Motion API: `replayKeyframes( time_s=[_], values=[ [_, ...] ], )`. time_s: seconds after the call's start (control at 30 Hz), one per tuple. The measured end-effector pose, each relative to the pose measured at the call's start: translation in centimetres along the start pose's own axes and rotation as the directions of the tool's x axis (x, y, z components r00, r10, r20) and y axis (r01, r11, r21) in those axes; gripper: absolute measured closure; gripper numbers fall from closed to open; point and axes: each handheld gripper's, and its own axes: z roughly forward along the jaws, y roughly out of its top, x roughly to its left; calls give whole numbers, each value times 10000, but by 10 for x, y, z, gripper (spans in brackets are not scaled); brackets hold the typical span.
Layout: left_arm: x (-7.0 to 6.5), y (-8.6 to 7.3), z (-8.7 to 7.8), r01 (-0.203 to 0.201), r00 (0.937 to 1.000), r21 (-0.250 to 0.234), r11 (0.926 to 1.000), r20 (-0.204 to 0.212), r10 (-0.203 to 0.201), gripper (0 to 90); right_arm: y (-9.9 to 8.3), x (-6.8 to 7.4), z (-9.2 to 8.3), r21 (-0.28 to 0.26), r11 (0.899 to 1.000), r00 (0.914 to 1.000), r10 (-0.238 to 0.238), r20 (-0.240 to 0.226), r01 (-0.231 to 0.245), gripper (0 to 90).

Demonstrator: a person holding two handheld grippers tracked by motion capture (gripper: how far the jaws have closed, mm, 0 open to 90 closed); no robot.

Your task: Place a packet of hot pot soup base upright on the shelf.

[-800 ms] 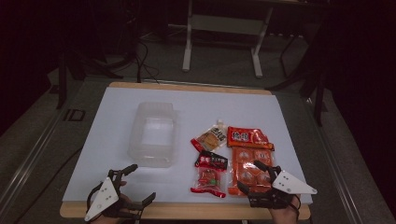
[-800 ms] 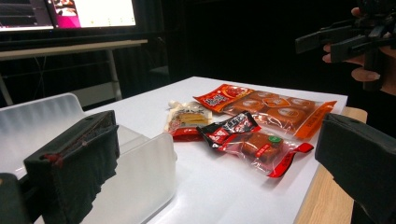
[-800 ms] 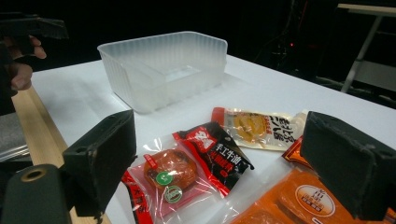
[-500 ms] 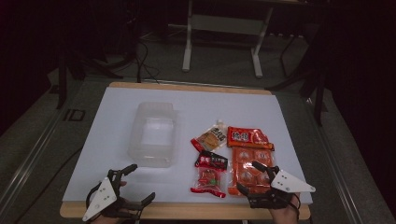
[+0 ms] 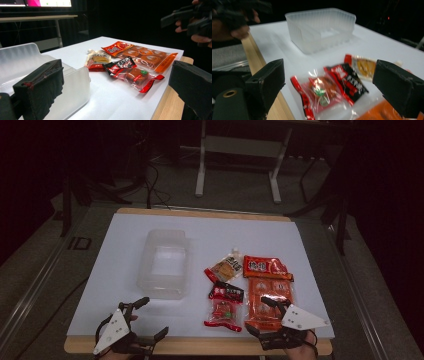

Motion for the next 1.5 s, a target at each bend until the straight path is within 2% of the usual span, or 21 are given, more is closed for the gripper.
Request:
replayKeyframes(
  time_s=[0.07, 0.17, 0.2, 0.23, 0.3, 0.4, 0.47, 0.63, 0.73, 0.87, 0.97, 1.13, 1.33, 1.5],
  values=[
    [1, 0, 0, -4, 10000, -38, 10000, -27, 4, 3, 9, 2, -4, -195, 9994, 9993, -265, 250, 270, 101],
    [2, 0, 0, 91, 10000, -84, 9999, -35, -91, 3, 17, 0, -8, -375, 9983, 9985, -440, 338, 452, 100],
    [3, 0, -1, 168, 9998, -105, 9998, -80, -169, 3, 19, -2, -11, -532, 9974, 9972, -448, 599, 480, 101],
    [4, 0, -1, 210, 9997, -135, 9997, -95, -211, 3, 24, -9, -15, -659, 9973, 9976, -291, 634, 333, 101],
    [4, 0, -2, 218, 9997, -207, 9995, -144, -221, 3, 28, -18, -19, -669, 9969, 9924, -341, 1180, 422, 101],
    [4, 0, -3, 165, 9997, -351, 9992, -189, -172, 3, 31, -34, -23, -550, 9978, 9845, -267, 1733, 367, 104],
    [4, 0, -3, 108, 9997, -353, 9993, -224, -116, 3, 32, -47, -24, -427, 9987, 9796, -192, 2001, 283, 106],
    [4, -1, -2, 144, 9996, -297, 9995, -220, -151, 3, 29, -82, -22, -245, 9993, 9685, 343, 2466, -291, 106],
    [4, -1, -2, 142, 9997, -262, 9996, -214, -148, 3, 25, -103, -19, -9, 9980, 9581, 603, 2799, -626, 135],
    [4, -1, -2, 161, 9996, -235, 9996, -208, -166, 3, 17, -123, -15, 207, 9935, 9488, 1002, 2996, -1115, 134],
    [4, -1, -2, 155, 9997, -224, 9996, -201, -160, 3, 9, -136, -11, 385, 9883, 9402, 1278, 3158, -1473, 138],
    [4, -2, -1, 169, 9997, -181, 9997, -167, -172, 3, -5, -153, -3, 853, 9807, 9242, 1347, 3573, -1759, 147],
    [4, -2, -1, 158, 9996, -92, 9998, -217, -160, 3, -27, -174, 8, 1250, 9629, 8972, 1698, 4078, -2390, 156],
    [4, -2, -1, 159, 9997, -68, 9998, -180, -161, 3, -43, -187, 19, 1685, 9460, 8797, 1791, 4405, -2769, 183]
  ],
)
